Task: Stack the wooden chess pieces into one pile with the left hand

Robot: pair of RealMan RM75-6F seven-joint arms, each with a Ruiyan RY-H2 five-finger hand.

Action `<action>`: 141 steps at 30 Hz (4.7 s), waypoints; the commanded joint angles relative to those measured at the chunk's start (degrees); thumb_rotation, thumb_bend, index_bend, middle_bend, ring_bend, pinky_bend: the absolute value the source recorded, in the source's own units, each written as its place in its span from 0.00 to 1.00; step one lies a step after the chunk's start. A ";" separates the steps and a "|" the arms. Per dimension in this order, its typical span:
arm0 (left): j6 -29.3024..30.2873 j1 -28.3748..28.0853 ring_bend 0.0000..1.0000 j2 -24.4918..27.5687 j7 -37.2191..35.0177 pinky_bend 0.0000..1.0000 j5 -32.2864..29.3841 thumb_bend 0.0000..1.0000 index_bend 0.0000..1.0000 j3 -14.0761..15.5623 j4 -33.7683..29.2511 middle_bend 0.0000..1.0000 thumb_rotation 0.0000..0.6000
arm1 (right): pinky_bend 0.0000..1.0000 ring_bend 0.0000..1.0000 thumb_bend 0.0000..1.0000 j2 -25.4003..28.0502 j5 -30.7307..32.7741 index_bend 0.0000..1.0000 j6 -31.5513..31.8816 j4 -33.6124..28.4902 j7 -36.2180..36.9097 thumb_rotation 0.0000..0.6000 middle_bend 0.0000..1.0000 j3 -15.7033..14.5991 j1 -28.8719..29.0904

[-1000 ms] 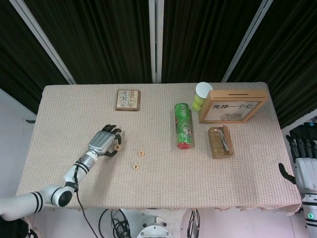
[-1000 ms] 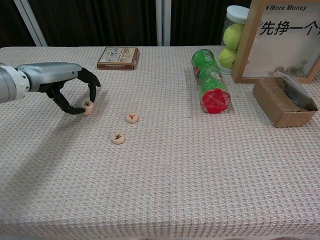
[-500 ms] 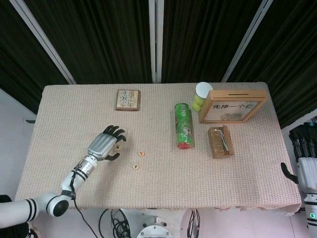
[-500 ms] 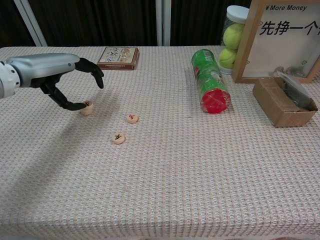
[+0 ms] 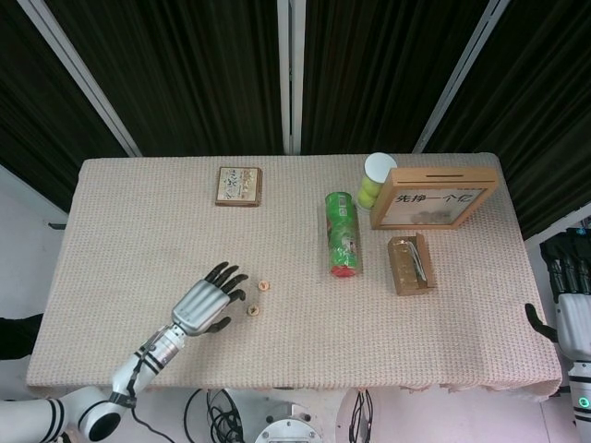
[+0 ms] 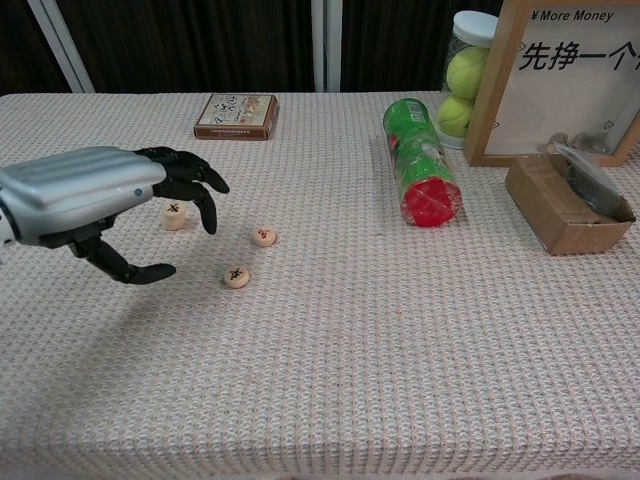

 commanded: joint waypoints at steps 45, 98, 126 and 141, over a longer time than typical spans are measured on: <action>-5.68 -3.90 0.00 -9.63 -2.41 0.04 1.31 0.30 0.47 -2.70 12.64 0.11 1.00 | 0.00 0.00 0.27 -0.17 1.00 0.00 -0.99 2.11 2.55 1.00 0.00 0.26 -0.07; -7.03 -2.10 0.00 2.42 -10.65 0.04 -10.90 0.30 0.49 -8.57 8.94 0.13 1.00 | 0.00 0.00 0.27 0.53 0.38 0.00 -0.75 -0.27 0.04 1.00 0.00 0.13 0.06; -8.58 -3.79 0.00 -1.61 -6.72 0.04 -11.90 0.30 0.49 -8.16 12.97 0.14 1.00 | 0.00 0.00 0.27 0.20 0.60 0.00 -1.09 0.52 0.86 1.00 0.00 0.15 0.24; -8.73 -3.85 0.00 -2.13 -8.40 0.04 -11.57 0.30 0.45 -8.26 13.89 0.14 1.00 | 0.00 0.00 0.27 0.18 1.11 0.00 -1.36 0.63 0.89 1.00 0.00 0.22 0.23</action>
